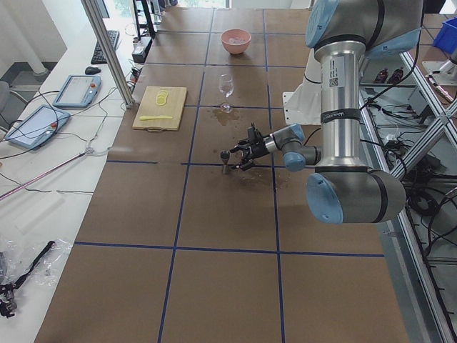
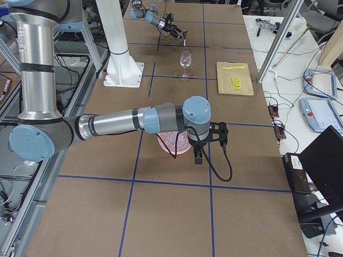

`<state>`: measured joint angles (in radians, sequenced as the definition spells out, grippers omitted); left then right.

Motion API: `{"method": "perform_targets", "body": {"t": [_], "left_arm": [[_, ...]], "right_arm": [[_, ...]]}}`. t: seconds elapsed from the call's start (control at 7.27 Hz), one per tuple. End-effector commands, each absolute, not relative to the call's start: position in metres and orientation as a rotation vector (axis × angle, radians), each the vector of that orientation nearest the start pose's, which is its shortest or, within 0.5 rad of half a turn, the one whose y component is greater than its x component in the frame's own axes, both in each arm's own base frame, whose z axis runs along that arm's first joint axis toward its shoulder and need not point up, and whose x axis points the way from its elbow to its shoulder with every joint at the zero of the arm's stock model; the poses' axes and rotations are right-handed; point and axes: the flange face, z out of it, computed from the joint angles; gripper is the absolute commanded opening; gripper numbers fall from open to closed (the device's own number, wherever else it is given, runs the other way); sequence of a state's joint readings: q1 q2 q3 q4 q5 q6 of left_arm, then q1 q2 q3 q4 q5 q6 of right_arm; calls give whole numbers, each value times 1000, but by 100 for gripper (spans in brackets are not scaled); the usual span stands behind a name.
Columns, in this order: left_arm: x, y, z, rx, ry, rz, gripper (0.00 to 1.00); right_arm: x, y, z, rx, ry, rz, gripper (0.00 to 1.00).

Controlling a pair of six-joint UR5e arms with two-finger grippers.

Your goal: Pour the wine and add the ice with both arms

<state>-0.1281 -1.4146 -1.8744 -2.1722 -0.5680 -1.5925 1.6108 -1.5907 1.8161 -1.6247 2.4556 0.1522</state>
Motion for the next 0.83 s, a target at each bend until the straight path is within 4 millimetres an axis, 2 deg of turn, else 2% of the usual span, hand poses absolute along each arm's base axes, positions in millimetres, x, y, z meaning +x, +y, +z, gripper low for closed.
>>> {"method": "perform_targets", "body": {"t": [0.0, 0.14, 0.28, 0.41, 0.55, 0.69], "left_arm": [[424, -277, 509, 1060, 606, -529, 100], [424, -279, 514, 1086, 589, -534, 99], [429, -279, 511, 1095, 594, -540, 97], [436, -281, 521, 1099, 577, -532, 95], [438, -282, 519, 1107, 579, -538, 92], [438, -282, 519, 1107, 579, -540, 82]], "right_arm": [[53, -478, 508, 61, -918, 223, 100], [49, -478, 506, 59, -922, 217, 100], [44, -479, 504, 57, -923, 209, 100], [40, -479, 504, 54, -923, 203, 100], [39, -479, 502, 49, -924, 211, 100], [36, -478, 497, 55, -928, 204, 100]]}}
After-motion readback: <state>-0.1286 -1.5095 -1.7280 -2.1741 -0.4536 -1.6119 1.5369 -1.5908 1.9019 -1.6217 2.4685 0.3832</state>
